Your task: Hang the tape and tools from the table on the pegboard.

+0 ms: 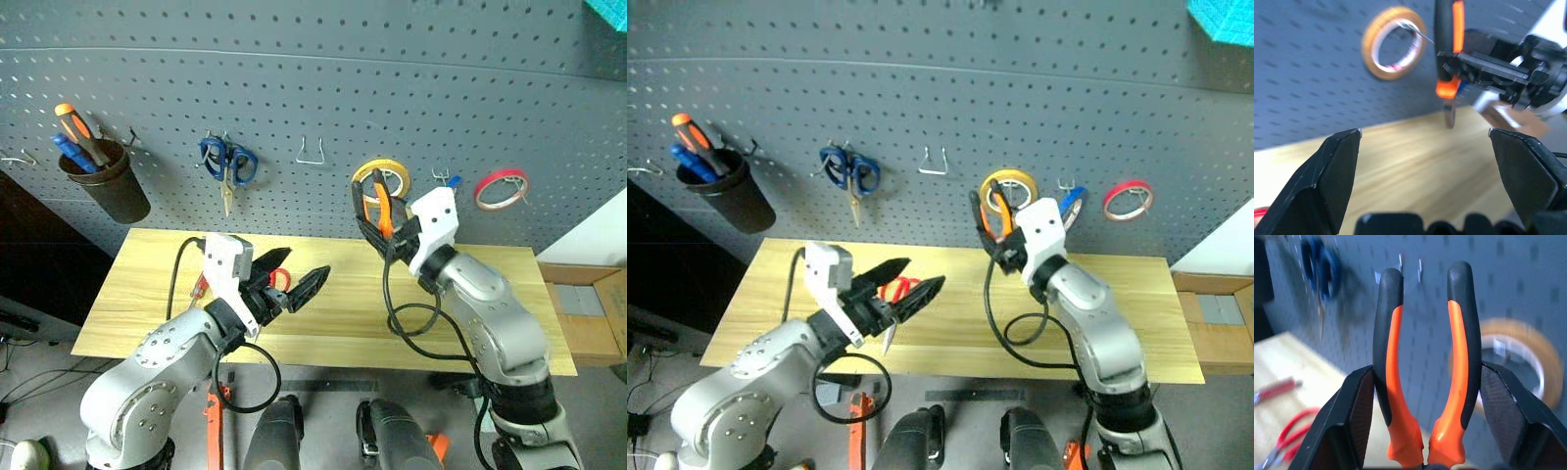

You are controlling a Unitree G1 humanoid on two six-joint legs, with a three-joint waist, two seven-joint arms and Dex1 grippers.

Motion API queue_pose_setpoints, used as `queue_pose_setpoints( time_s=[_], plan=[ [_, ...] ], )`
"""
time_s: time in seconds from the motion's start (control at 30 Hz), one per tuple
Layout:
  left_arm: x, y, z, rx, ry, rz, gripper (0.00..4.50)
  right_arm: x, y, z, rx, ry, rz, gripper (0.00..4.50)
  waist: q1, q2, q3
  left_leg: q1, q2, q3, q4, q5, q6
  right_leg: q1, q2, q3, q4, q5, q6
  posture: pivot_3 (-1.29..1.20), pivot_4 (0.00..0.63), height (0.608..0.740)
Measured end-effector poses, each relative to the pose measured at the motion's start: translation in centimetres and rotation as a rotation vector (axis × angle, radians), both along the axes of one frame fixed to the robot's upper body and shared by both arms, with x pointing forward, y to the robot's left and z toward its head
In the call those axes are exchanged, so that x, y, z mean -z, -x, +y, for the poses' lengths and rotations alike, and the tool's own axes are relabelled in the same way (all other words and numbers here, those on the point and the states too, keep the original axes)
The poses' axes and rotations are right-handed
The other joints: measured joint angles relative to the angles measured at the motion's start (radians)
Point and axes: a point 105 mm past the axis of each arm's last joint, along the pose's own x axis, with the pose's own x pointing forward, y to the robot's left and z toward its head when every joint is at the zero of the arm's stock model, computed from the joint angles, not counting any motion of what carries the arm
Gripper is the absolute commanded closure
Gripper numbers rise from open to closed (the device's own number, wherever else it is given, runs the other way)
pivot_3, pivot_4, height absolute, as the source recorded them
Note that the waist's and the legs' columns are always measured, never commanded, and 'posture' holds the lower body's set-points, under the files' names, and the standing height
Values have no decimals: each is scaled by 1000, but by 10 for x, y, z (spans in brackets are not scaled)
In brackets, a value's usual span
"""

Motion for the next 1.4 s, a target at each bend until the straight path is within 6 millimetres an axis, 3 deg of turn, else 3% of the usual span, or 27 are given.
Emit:
queue_pose_setpoints(
  time_s=[0.1,0.23,0.33,0.47,0.63,0.83,1.4],
  plan=[
    [-10,-8,19,-117,-45,-77,0,-17,-12,11,-15,-11,-58,1804,10,-1,-2,1,1,-1,0,3,0,0,1,-1,0,3,-6,191,113,740],
    [-17,-10,23,-143,-45,-119,0,-30,-26,26,-20,-39,-85,1804,18,-3,-10,1,1,-3,0,6,1,1,1,-4,1,5,-8,196,114,740],
    [-21,-13,25,-176,-50,-147,0,-50,-37,45,-38,-82,-132,1804,19,-4,-11,1,1,-5,0,7,1,2,1,-6,1,6,-10,200,115,740],
    [-32,-27,32,-237,-59,-214,0,-67,-49,59,-24,-115,-182,1804,26,-4,-17,1,1,-11,0,8,1,5,1,-12,0,6,-11,208,122,740],
    [-34,-43,31,-271,-52,-241,0,-71,-62,55,28,-137,-216,1804,48,-4,-17,1,0,-12,0,8,1,7,0,-13,0,6,-11,202,132,740],
    [-30,-50,21,-237,-47,-237,0,-94,-69,53,75,-187,-307,1804,46,-4,-17,1,1,-13,0,8,1,7,0,-14,0,6,-11,189,153,740],
    [-21,-52,24,-213,-76,-208,0,-79,-73,70,61,-248,-286,1804,44,-3,-16,2,1,-15,0,6,3,8,0,-16,0,6,-11,226,198,740]
  ],
)
